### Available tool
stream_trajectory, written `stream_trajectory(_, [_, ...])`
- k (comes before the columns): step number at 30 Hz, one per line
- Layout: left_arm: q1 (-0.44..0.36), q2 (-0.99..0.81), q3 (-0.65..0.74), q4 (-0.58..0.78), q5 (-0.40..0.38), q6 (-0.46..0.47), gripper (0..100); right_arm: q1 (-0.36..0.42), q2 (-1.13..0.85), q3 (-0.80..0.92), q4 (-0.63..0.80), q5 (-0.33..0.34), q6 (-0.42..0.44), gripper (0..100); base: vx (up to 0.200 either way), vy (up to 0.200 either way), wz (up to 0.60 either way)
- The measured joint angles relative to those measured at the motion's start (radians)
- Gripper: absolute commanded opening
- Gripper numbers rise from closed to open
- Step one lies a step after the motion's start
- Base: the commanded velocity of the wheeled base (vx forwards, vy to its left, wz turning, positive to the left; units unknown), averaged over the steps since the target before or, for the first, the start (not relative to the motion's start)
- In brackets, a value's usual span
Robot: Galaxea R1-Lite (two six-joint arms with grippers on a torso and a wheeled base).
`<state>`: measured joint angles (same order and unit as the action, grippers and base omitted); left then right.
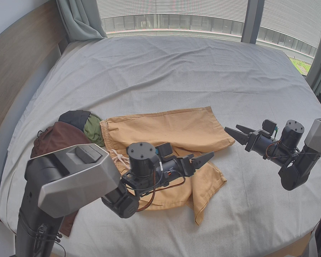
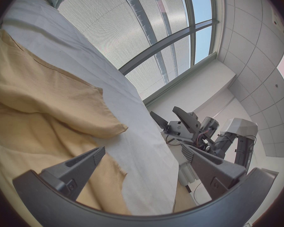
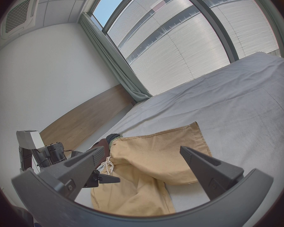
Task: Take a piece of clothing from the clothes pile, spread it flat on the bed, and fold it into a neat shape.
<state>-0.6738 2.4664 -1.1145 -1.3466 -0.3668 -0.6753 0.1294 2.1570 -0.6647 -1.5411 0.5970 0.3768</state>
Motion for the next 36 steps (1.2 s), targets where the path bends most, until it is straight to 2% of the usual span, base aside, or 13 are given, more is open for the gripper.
stream_trajectory(5, [0.068,-0.072,0.173,-0.037,-0.049,0.059,100,0.005,0.003,0.016,0.000,0.000,0.009,100,0.000,0.000,0.00])
stream_trajectory(18, [0.330,-0.251,0.513,-0.080,-0.187,0.193,100,0.037,0.006,0.077,0.001,-0.005,0.016,100,0.000,0.000,0.00])
stream_trajectory(27, [0.462,-0.276,0.676,-0.196,-0.252,0.253,100,0.049,0.007,0.107,0.001,-0.005,0.016,100,0.000,0.000,0.00])
stream_trajectory(36, [0.528,-0.282,0.754,-0.204,-0.284,0.299,100,0.064,0.008,0.139,0.000,-0.002,0.016,100,0.000,0.000,0.00])
